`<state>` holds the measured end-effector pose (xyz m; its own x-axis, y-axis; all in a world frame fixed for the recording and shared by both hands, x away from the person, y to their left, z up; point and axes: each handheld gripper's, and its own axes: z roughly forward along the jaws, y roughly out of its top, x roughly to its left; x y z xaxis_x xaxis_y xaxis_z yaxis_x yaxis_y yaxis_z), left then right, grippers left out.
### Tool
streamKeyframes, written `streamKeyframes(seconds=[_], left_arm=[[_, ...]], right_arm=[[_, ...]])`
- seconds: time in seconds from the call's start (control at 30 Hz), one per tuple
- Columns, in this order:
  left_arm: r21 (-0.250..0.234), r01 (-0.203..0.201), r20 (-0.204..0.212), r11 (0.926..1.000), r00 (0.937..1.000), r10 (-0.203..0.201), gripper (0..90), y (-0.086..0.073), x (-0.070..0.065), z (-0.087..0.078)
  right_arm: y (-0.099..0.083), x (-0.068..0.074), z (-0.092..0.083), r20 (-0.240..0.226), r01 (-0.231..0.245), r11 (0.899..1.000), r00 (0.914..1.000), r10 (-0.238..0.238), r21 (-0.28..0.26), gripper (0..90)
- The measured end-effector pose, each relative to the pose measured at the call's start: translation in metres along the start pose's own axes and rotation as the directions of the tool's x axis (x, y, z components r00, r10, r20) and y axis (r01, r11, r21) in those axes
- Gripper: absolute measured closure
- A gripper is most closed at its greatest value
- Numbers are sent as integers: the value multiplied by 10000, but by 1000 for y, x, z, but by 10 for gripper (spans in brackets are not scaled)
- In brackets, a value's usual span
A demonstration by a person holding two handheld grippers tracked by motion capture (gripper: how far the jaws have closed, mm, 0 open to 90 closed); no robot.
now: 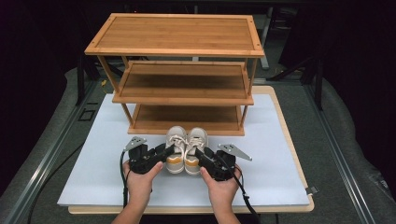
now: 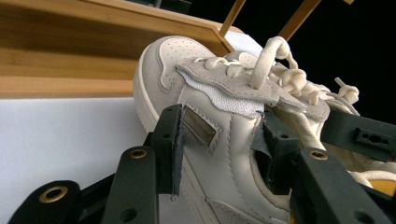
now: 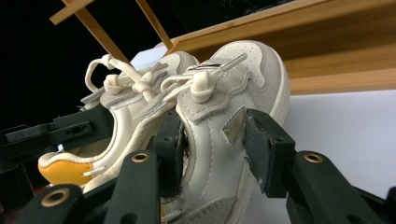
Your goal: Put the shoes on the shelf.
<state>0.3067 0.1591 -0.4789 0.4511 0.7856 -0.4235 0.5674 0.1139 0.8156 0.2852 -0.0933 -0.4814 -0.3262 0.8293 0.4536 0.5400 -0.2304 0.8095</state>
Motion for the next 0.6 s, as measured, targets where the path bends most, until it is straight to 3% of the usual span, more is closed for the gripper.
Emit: streamKeyframes(seconds=[0.03, 0.07, 0.1, 0.27, 0.43, 0.47, 0.6], left_arm=[[-9, -2, 17, 10000, 10000, 2, 572, 1, 0, 0], [-34, 24, 69, 10000, 10000, -24, 572, 3, -2, -1], [-26, -33, 92, 10000, 10000, 33, 572, 5, -2, -1], [-60, -141, 54, 9999, 9999, 141, 572, 14, -7, -4], [-96, -78, 81, 9999, 9999, 79, 572, 21, -9, -6], [-100, -85, 88, 9999, 9999, 86, 572, 23, -10, -7], [-182, -30, 142, 9998, 9999, 32, 572, 28, -11, -11]], right_arm=[[3, 0, -3, 65, 34, 9998, 10000, -35, 209, 587], [3, 1, -2, 21, 22, 10000, 10000, -22, -43, 587], [6, 1, -5, 19, 37, 9998, 10000, -37, 186, 587], [12, 4, -7, -42, 46, 9999, 10000, -46, -146, 587], [20, 6, -11, -44, 14, 10000, 10000, -14, 70, 586], [21, 7, -10, -116, -24, 9999, 9999, 22, -156, 586], [27, 10, -12, -135, -9, 9999, 9999, 7, -126, 585]])
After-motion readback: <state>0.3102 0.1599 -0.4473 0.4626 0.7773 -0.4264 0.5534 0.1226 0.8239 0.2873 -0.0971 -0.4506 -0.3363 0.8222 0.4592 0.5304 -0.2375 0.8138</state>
